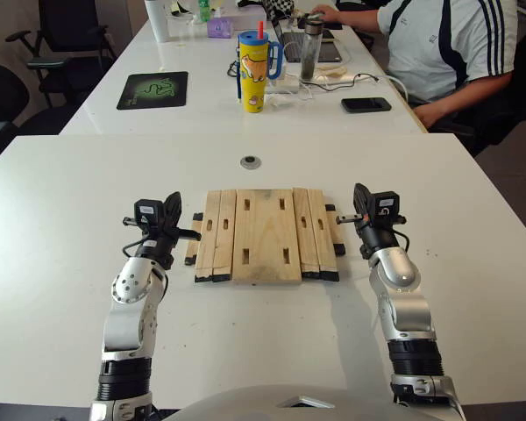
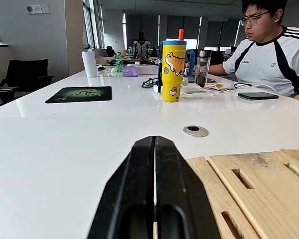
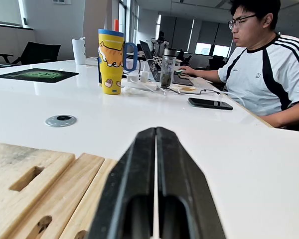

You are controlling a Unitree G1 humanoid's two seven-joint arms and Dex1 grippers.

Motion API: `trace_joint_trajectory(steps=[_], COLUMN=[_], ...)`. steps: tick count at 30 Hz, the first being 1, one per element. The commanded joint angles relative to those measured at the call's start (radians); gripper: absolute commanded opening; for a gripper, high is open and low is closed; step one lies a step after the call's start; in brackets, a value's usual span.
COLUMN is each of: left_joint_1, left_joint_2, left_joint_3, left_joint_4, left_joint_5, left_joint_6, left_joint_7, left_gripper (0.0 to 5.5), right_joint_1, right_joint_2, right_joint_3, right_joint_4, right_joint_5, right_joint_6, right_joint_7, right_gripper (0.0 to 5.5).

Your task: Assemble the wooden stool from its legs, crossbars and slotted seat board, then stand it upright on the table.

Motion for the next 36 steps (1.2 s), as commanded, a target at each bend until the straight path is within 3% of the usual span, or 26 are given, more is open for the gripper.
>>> trace_joint_trajectory(steps=[1, 9, 16, 26, 36], left_joint_1=[-0.004, 0.013, 0.08, 0.165, 0.196], left_joint_2=[0.012, 0.051, 0.21, 0.348, 0.352], left_joint_3=[0.008, 0.024, 0.078, -0.013, -0.077], left_joint_4=[0.002, -0.008, -0.048, -0.041, 0.009], left_joint_5=[-0.006, -0.046, -0.209, -0.193, -0.108], left_joint_6=[0.018, 0.063, 0.222, 0.302, 0.281], left_joint_7=[-0.003, -0.058, -0.277, -0.436, -0.42], left_gripper=[0.0, 0.0, 0.0, 0.0, 0.0], right_joint_1=[-0.015, -0.023, -0.012, -0.003, -0.017], right_joint_2=[-0.009, -0.01, -0.008, -0.008, -0.017], right_joint_3=[-0.006, -0.006, -0.01, -0.013, -0.01], right_joint_4=[0.011, 0.016, 0.007, -0.002, 0.008], right_joint_5=[0.0, -0.001, -0.003, -0.005, -0.002], right_joint_6=[0.0, -0.001, 0.0, -0.001, 0.003], right_joint_7=[0.004, 0.005, -0.003, -0.01, 0.003], right_gripper=[0.02, 0.02, 0.02, 0.02, 0.02])
